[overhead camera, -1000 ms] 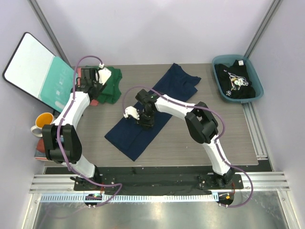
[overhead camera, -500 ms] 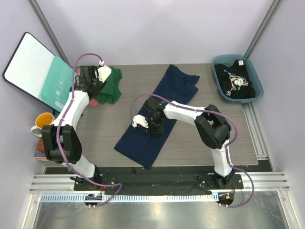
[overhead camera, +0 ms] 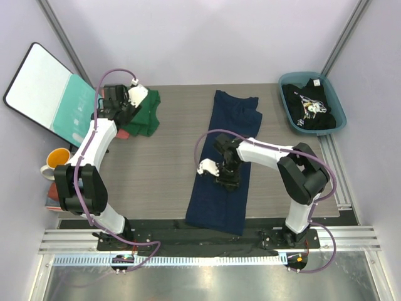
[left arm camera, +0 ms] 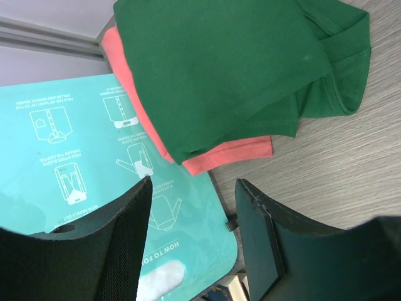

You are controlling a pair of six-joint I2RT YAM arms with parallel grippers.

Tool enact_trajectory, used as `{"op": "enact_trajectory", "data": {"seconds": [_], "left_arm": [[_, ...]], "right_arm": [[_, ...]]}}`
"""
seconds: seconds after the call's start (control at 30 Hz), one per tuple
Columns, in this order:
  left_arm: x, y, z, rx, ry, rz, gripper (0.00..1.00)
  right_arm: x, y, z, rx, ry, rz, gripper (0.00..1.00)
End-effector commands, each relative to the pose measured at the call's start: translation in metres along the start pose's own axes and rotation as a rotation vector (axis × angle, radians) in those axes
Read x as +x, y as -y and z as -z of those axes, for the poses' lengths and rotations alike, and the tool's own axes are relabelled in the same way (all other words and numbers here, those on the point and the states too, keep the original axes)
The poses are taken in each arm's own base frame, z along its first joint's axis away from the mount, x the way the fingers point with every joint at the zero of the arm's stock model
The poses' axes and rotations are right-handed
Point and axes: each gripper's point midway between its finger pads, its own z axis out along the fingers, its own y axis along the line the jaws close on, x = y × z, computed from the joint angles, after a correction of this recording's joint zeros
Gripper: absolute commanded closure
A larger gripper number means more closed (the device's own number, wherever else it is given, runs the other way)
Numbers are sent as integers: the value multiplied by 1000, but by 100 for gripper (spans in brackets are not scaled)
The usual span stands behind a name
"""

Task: Fold and stack the t-shirts
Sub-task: Rotate the tshirt 90 degrees

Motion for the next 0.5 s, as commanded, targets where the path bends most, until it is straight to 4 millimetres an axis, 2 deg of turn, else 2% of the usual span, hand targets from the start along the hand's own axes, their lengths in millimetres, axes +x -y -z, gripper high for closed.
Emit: {"op": "enact_trajectory", "data": {"seconds": [0.0, 0.07, 0.13, 0.17, 0.2, 0.23, 0.27, 0.3, 0.33, 0.37, 0.4, 0.47], "left_arm": [[-15, -9, 7, -14, 61, 31, 43], [-16, -6, 9, 0, 73, 38, 43], [-16, -2, 8, 13, 76, 43, 43], [-17, -1, 8, 17, 78, 45, 42], [-18, 3, 8, 28, 80, 43, 42], [-16, 7, 6, 40, 72, 44, 42], [-16, 9, 6, 44, 72, 42, 41], [-17, 13, 5, 56, 76, 42, 41], [-16, 16, 4, 65, 70, 39, 41], [-17, 17, 3, 68, 72, 37, 41], [-17, 19, 2, 75, 71, 34, 41], [-18, 21, 1, 80, 73, 34, 41]], "right_arm": [[-22, 54, 56, 219, 99, -123, 58], [-41, 91, 89, 362, 197, -184, 57], [-70, 132, 131, 533, 305, -182, 57], [-65, 153, 138, 606, 303, -244, 58], [-75, 170, 158, 664, 345, -248, 60], [-79, 185, 164, 696, 364, -259, 61], [-71, 202, 171, 742, 360, -302, 67], [-70, 220, 166, 761, 344, -316, 72], [-68, 233, 167, 793, 334, -321, 80], [-65, 244, 164, 807, 323, -320, 96], [-52, 265, 157, 849, 257, -329, 99], [-46, 287, 150, 881, 233, -331, 99]]}}
